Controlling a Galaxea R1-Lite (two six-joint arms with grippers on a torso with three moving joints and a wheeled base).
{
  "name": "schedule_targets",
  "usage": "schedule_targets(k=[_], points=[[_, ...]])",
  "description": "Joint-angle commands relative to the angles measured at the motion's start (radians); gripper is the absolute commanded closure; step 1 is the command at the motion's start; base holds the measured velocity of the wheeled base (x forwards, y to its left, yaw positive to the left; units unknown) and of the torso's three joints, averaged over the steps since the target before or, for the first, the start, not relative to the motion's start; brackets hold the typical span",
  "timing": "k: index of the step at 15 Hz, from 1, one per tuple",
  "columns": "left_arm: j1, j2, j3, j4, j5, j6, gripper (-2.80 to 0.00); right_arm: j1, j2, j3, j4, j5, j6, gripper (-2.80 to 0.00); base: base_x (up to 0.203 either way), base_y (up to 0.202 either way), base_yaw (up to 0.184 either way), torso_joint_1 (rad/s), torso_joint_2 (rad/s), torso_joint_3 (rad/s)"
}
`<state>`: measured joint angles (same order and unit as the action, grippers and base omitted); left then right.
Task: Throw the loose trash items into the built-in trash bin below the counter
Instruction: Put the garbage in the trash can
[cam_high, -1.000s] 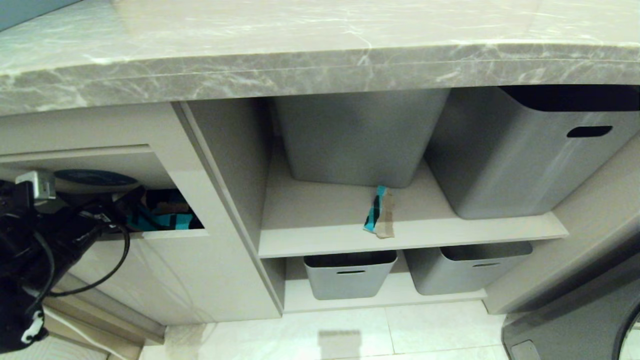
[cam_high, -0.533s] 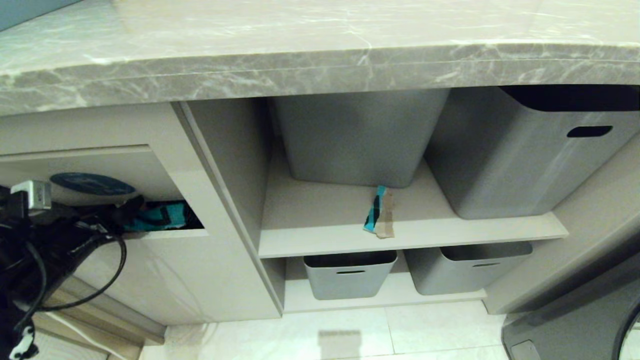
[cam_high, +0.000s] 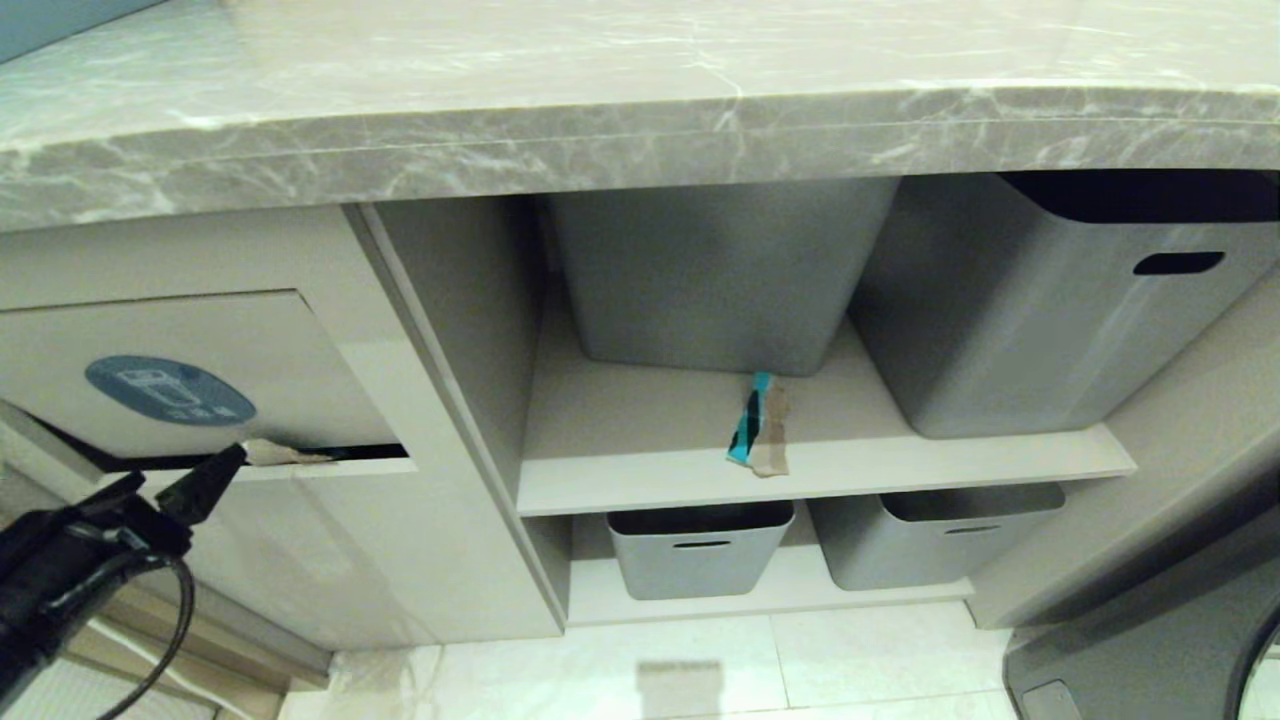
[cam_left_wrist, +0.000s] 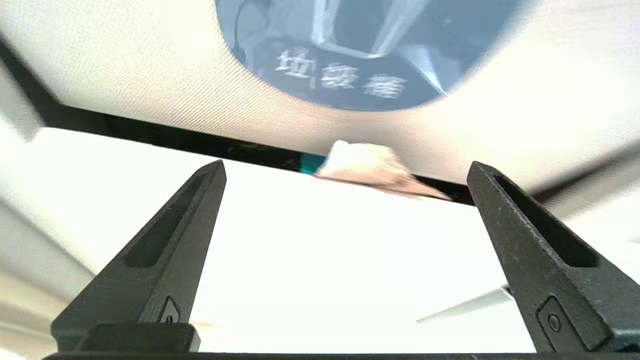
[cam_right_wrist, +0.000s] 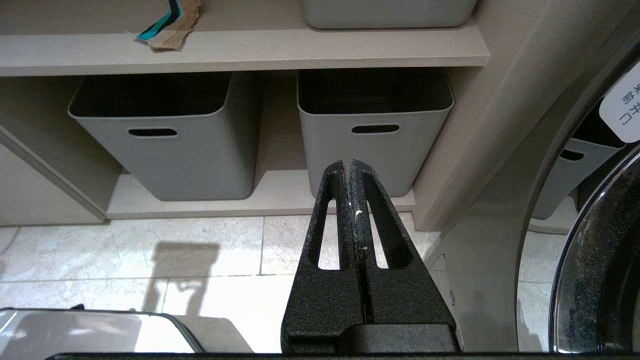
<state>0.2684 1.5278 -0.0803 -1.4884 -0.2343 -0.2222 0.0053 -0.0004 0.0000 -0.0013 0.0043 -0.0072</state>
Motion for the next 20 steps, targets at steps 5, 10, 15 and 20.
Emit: schedule_targets(k=[5,10,15,20], points=[[-0.001,-0.371,0.071,0.194,-0.003,0.001,-2.8,0.001,-0.001,0.0,0.0,0.0,0.0,0.0,0.0,0.0,0.0,0.0,0.0,0.0],[-0.002,-0.697,0.068,0.461,-0.007,0.003,-2.8,0.001,-0.001,0.0,0.0,0.0,0.0,0.0,0.0,0.0,0.0,0.0,0.0,0.0],[-0.033,-1.006,0.071,0.896,-0.452,0.208,-2.8,0.001,-0.001,0.0,0.0,0.0,0.0,0.0,0.0,0.0,0.0,0.0,0.0,0.0],[-0.152,-1.033,0.073,1.312,-0.615,0.528,-2.8,0.001,-0.001,0.0,0.0,0.0,0.0,0.0,0.0,0.0,0.0,0.0,0.0,0.0]])
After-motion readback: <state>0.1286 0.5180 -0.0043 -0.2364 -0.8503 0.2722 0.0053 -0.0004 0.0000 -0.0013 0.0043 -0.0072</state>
